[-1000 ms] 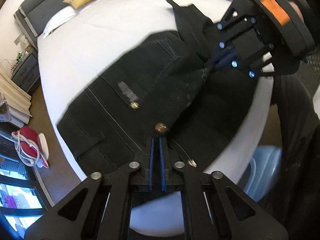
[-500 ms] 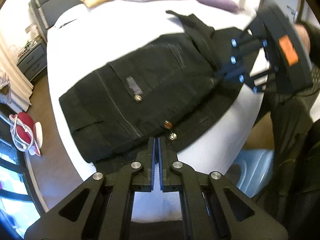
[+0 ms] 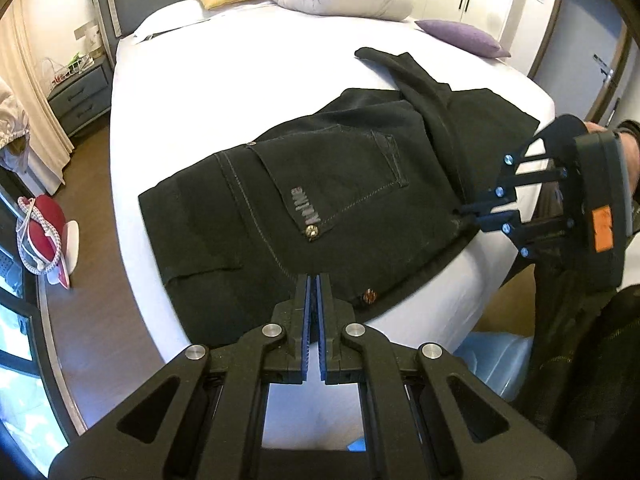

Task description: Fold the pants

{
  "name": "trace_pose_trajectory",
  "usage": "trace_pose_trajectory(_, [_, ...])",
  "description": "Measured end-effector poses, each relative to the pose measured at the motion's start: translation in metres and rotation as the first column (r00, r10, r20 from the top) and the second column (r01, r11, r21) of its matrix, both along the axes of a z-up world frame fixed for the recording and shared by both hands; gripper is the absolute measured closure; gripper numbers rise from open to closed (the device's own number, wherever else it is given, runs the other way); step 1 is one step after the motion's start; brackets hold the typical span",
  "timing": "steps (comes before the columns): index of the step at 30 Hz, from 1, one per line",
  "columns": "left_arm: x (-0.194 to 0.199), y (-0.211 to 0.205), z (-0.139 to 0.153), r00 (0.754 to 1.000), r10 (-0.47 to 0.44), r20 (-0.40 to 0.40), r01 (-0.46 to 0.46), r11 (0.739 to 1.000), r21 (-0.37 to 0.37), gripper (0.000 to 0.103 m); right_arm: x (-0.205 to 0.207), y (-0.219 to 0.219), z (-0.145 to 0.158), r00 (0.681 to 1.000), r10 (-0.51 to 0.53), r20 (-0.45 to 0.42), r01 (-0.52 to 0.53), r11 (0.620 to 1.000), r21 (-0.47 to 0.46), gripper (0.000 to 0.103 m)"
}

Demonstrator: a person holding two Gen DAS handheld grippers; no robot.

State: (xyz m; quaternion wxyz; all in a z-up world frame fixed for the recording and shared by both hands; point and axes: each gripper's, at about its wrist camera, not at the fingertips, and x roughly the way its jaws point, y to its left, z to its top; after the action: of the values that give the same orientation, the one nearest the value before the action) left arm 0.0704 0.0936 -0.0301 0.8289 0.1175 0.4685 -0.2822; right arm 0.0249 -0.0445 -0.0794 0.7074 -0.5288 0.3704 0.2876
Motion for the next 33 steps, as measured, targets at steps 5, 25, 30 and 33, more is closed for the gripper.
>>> trace_pose_trajectory(5, [0.013,-0.010,-0.013,0.999,0.012,-0.052,-0.012,1.000,-0.010,0.101,0.000,0.001,-0.005,1.000,-0.012,0.002,0.012,1.000,-0.007,0.096])
trace_pose_trajectory(25, [0.066,-0.096,-0.044,0.985,0.013,-0.172,-0.025,0.997,-0.071,0.101,0.005,0.009,-0.026,0.994,-0.107,0.004,0.107,0.993,0.039,0.093])
trace_pose_trajectory(30, [0.070,-0.094,-0.066,0.975,0.050,-0.219,-0.075,0.991,-0.108,0.101,0.008,-0.001,-0.022,0.980,-0.197,0.012,0.194,0.973,0.129,0.088])
trace_pose_trajectory(33, [0.072,-0.096,-0.060,0.973,0.054,-0.224,-0.078,0.992,-0.099,0.101,0.015,-0.020,-0.002,0.956,-0.290,-0.041,0.291,0.922,0.254,0.055])
